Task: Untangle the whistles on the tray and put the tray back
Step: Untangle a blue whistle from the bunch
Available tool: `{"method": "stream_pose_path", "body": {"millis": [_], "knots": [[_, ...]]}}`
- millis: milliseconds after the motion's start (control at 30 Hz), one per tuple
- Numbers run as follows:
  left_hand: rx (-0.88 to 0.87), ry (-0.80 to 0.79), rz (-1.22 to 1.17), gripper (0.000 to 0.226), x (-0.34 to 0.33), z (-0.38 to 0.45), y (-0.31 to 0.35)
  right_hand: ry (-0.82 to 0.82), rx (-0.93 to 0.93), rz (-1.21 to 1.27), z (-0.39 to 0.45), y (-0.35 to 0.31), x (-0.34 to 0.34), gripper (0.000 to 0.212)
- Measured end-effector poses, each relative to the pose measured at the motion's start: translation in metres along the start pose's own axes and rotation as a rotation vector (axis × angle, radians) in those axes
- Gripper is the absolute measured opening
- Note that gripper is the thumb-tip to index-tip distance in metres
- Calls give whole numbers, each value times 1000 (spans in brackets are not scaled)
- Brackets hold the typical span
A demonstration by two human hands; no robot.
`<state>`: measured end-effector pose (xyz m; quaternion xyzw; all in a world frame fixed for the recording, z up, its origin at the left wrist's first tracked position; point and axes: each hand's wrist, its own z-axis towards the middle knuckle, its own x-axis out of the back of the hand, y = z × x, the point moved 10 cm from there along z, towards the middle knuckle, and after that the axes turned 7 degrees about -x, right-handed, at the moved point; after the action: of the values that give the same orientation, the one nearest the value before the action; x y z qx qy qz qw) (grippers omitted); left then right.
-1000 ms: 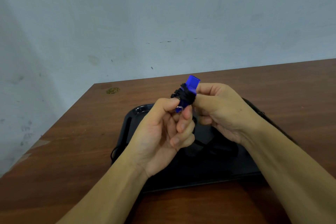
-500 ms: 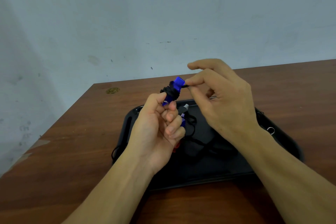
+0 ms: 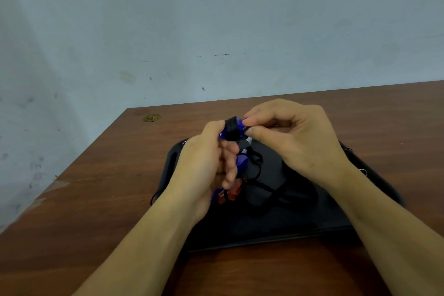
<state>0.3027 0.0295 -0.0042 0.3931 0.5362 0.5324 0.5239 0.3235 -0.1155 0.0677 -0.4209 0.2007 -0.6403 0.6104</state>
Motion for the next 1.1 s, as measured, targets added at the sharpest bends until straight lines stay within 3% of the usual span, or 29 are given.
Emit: {"method": "stream_pose_path", "body": {"millis": [100,233,333,467,600,733,1100], "knots": [[-327,106,322,21,11,0,32,-17,-76,-21,1,8,0,17],[-444,-70,460,13,-9,-5,37,-2,-123,64,1,9,2,17],[-429,-180,488,23,-17,-6,29,6,-183,182,0,13,6,13],[-389,-147,416,41,-14,-4,27,-60,-298,301,-5,21,-9,12],[-370,-167,397,33,-16,-2,25,-130,-511,625,-10,37,-23,10],[-323,-191,324,29,-19,-3,20,-164,-608,799,-14,41,-30,16],[-295,-149,354,34,-25,-8,14,-158,-681,809,-19,45,-43,23]]}}
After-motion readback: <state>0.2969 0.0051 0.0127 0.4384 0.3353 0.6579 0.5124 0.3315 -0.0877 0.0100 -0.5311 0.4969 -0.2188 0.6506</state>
